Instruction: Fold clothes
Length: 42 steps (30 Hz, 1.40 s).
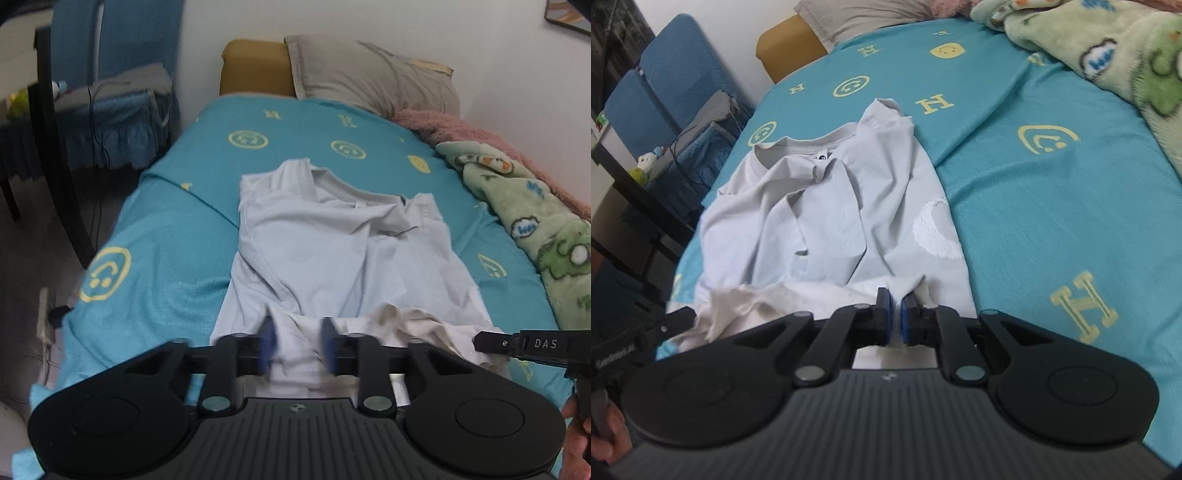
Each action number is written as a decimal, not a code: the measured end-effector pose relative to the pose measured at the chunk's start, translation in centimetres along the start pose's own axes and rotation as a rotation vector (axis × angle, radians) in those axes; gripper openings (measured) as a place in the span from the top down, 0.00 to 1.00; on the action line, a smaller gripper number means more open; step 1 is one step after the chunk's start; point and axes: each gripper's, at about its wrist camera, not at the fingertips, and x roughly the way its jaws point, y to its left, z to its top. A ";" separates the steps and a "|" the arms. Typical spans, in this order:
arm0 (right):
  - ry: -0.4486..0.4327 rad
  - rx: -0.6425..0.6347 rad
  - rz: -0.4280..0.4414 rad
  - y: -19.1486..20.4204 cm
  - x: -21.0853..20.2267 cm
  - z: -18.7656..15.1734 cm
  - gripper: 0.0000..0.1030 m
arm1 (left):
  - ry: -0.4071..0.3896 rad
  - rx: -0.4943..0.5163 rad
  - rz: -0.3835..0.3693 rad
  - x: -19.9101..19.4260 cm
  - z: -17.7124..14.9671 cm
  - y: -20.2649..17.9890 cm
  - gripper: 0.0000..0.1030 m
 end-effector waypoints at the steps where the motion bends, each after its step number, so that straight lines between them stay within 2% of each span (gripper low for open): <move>1: -0.007 0.007 0.006 0.0 -0.8 -0.3 0.75 | -0.006 0.001 -0.003 -1.1 -0.4 -0.2 0.50; 2: -0.023 0.016 0.010 -0.1 -1.8 -0.6 0.45 | -0.013 0.002 -0.006 -2.2 -0.7 -0.4 0.48; 4: -0.063 0.037 0.020 -0.4 -4.0 -1.5 0.18 | -0.026 0.004 -0.011 -4.4 -1.5 -0.9 0.32; 6: -0.087 0.064 0.035 -0.9 -6.0 -2.4 0.20 | -0.039 0.005 -0.017 -6.7 -2.2 -1.3 0.20; 9: -0.081 0.180 0.088 -2.3 -8.6 -4.0 0.21 | -0.028 -0.055 -0.077 -9.6 -4.3 -1.0 0.19; 12: -0.045 0.315 0.158 -3.7 -10.4 -6.4 0.20 | 0.056 -0.169 -0.156 -10.4 -6.7 0.4 0.17; 19: 0.090 0.599 0.339 -5.3 -10.3 -12.0 0.19 | 0.273 -0.434 -0.302 -7.3 -10.5 2.8 0.17; 21: 0.115 0.636 0.349 -5.2 -9.5 -13.0 0.19 | 0.308 -0.536 -0.329 -5.8 -11.3 3.6 0.17; 25: 0.180 0.710 0.357 -4.7 -6.8 -14.5 0.19 | 0.281 -0.743 -0.379 -3.3 -12.4 5.6 0.19; 27: 0.177 0.721 0.368 -4.3 -5.8 -14.8 0.19 | 0.258 -0.800 -0.402 -2.5 -12.6 6.2 0.20; 29: 0.166 0.717 0.400 -3.4 -5.1 -14.7 0.20 | 0.238 -0.832 -0.412 -1.9 -12.7 6.5 0.23; 32: 0.176 0.735 0.457 -2.6 -3.6 -14.7 0.21 | 0.206 -0.825 -0.389 -1.9 -12.8 6.5 0.34; 34: 0.154 0.739 0.454 -2.6 -3.3 -14.5 0.24 | 0.192 -0.822 -0.376 -2.0 -12.9 6.5 0.44; 35: 0.133 0.746 0.444 -2.8 -3.4 -14.4 0.28 | 0.185 -0.820 -0.372 -2.1 -13.0 6.5 0.47; 37: 0.088 0.775 0.415 -3.6 -3.8 -14.3 0.32 | 0.173 -0.809 -0.355 -2.4 -13.1 6.5 0.66; 42: -0.042 0.846 0.306 -6.1 -5.2 -14.4 0.49 | 0.128 -0.841 -0.382 -3.3 -13.1 6.8 0.69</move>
